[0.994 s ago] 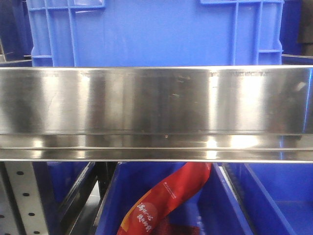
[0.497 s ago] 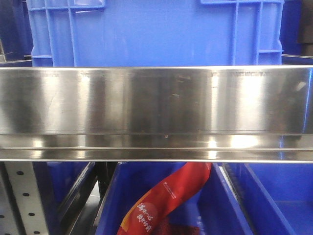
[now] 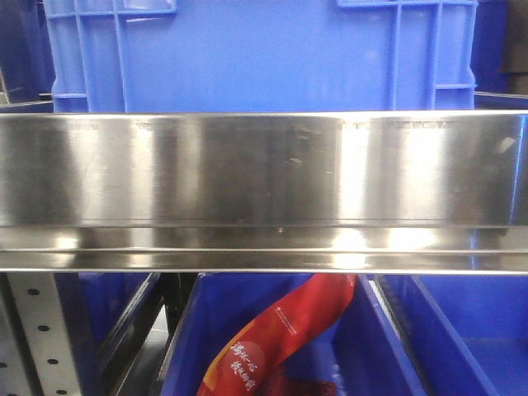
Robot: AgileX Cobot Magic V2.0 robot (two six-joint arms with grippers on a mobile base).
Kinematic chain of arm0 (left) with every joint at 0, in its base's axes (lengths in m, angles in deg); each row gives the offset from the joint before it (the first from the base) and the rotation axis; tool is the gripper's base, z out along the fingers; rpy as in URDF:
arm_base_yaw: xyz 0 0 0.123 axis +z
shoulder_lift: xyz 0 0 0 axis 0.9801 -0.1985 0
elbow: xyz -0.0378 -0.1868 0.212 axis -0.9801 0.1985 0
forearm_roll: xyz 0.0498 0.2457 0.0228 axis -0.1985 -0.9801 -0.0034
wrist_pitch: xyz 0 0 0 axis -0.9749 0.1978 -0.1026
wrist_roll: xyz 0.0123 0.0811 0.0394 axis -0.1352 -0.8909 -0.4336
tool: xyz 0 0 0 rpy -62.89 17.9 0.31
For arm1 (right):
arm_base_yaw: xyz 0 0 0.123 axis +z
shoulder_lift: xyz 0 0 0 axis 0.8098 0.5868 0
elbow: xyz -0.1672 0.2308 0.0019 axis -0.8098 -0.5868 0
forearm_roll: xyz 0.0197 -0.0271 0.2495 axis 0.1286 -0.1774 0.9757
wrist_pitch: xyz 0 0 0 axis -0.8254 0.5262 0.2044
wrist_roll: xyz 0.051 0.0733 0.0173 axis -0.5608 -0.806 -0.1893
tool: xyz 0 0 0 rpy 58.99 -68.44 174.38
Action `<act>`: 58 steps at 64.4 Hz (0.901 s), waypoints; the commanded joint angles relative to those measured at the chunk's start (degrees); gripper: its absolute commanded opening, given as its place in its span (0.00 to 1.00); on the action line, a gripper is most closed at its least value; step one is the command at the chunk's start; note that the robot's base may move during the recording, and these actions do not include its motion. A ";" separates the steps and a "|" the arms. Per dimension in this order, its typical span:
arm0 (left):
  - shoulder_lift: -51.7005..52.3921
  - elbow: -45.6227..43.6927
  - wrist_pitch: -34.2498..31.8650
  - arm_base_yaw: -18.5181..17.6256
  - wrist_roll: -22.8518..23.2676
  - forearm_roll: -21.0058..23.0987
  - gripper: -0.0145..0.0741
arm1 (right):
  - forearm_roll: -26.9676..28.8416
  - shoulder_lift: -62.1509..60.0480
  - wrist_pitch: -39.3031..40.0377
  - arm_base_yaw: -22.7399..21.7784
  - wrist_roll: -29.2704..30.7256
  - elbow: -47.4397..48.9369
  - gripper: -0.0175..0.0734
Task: Grab PVC pipe and place in blue bin
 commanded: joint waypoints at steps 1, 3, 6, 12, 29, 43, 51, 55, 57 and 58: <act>3.92 4.59 3.50 4.17 -0.38 -0.58 0.04 | -0.41 -0.22 1.26 -0.24 0.12 0.03 0.01; 6.14 6.94 3.83 5.59 -0.38 -0.58 0.04 | -0.41 -0.22 1.26 -0.24 0.12 0.03 0.01; 8.57 9.33 3.83 7.61 -0.38 -0.58 0.04 | -0.41 -0.22 1.26 -0.24 0.12 0.03 0.01; 15.24 14.87 5.85 11.70 -0.38 -0.58 0.04 | -0.41 -0.22 1.26 -0.24 0.12 0.03 0.01; 23.78 25.05 5.80 19.02 -0.18 -3.26 0.04 | -0.41 -0.22 1.26 -0.24 0.12 0.03 0.01; 23.78 25.05 7.60 17.01 2.29 -4.71 0.04 | -0.41 -0.22 1.26 -0.24 0.12 0.03 0.01; 23.78 25.05 7.60 13.71 3.24 -4.71 0.04 | -0.41 -0.22 1.26 -0.24 0.12 0.03 0.01; 23.78 25.05 7.70 12.76 3.24 -4.71 0.04 | -0.41 -0.22 1.26 -0.24 0.12 0.03 0.01; 23.78 25.05 7.70 12.41 3.24 -4.71 0.04 | -0.41 -0.22 1.26 -0.24 0.12 0.03 0.01; 23.78 25.05 7.70 12.41 3.24 -4.71 0.04 | -0.41 -0.22 1.26 -0.24 0.12 0.03 0.01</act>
